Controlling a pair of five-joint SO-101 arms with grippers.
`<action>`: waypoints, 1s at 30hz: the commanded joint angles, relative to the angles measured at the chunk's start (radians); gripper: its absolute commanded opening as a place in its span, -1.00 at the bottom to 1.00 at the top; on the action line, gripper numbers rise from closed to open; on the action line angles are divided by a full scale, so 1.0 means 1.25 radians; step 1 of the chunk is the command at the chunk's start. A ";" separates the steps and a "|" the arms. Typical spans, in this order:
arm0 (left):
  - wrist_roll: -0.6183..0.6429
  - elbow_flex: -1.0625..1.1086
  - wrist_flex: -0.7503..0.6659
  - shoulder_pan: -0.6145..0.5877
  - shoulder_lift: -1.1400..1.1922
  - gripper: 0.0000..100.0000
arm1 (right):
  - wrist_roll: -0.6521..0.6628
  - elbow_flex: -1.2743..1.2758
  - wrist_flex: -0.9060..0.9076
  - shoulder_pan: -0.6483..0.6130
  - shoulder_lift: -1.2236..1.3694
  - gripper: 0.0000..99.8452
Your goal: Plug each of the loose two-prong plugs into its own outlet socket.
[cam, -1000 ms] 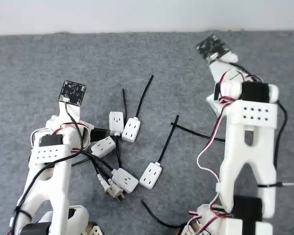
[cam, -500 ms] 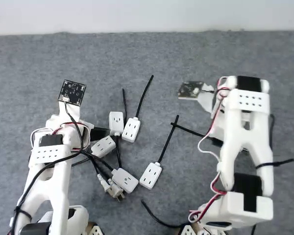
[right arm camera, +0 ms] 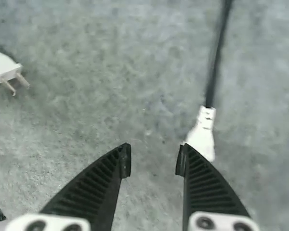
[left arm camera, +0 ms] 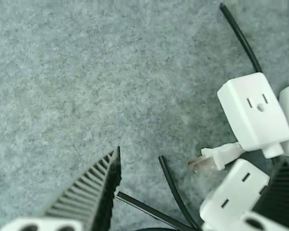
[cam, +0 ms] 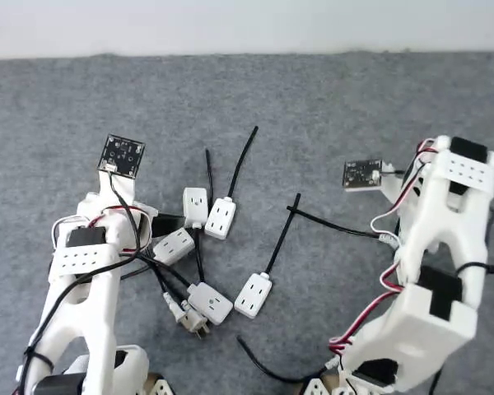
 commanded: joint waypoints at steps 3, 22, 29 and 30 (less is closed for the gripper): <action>-0.007 0.003 -0.022 0.005 -0.027 -0.11 | 0.064 -0.041 0.014 0.013 0.044 -0.70; -0.007 0.008 -0.042 0.005 -0.027 -0.11 | 0.065 -0.076 -0.102 0.051 0.180 -0.70; -0.009 0.008 -0.043 0.005 -0.027 -0.11 | 0.023 -0.212 -0.028 0.057 0.175 -0.70; -0.009 0.008 -0.043 0.005 -0.027 -0.11 | 0.023 -0.233 -0.004 0.056 0.175 -0.70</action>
